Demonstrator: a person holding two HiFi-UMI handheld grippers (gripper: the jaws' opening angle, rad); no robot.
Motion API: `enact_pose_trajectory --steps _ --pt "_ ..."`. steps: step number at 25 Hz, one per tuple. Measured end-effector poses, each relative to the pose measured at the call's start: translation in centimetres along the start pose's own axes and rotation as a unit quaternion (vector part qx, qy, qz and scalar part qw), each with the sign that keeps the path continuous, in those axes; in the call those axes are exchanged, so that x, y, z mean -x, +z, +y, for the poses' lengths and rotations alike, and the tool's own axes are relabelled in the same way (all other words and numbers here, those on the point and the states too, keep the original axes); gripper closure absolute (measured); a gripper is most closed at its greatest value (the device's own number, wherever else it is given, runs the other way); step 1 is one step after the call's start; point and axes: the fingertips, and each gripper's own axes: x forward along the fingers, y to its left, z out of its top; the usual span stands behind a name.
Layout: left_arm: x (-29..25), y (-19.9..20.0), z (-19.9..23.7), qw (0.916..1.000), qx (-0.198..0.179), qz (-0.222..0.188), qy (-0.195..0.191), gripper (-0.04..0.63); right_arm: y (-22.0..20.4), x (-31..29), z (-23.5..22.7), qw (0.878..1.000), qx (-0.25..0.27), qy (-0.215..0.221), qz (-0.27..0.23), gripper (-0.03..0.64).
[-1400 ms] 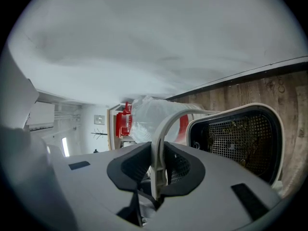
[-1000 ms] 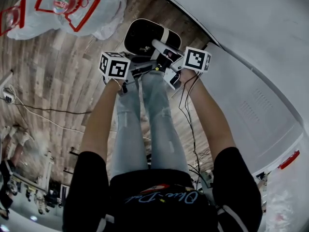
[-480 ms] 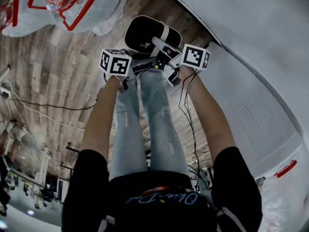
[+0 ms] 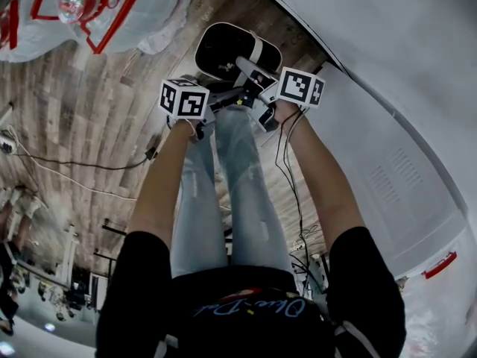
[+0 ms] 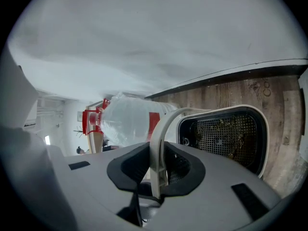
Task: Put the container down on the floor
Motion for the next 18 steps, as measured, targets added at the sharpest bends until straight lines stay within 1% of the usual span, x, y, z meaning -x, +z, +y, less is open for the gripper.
enact_pose_trajectory --steps 3,7,11,18 --pt "-0.1 0.0 0.5 0.9999 0.003 -0.007 0.01 0.535 0.0 -0.3 -0.5 1.0 0.001 -0.013 -0.001 0.554" --pt "-0.3 -0.2 0.8 0.9997 0.016 -0.009 0.015 0.526 -0.3 -0.4 -0.9 1.0 0.003 -0.029 0.009 0.554" --pt "-0.3 -0.2 1.1 0.9996 0.01 -0.012 0.025 0.526 -0.3 -0.5 -1.1 0.999 0.0 -0.035 0.009 0.554" --pt "0.1 0.7 1.3 0.9992 0.007 -0.022 0.032 0.523 0.3 -1.2 -1.1 0.999 -0.015 -0.045 -0.007 0.553"
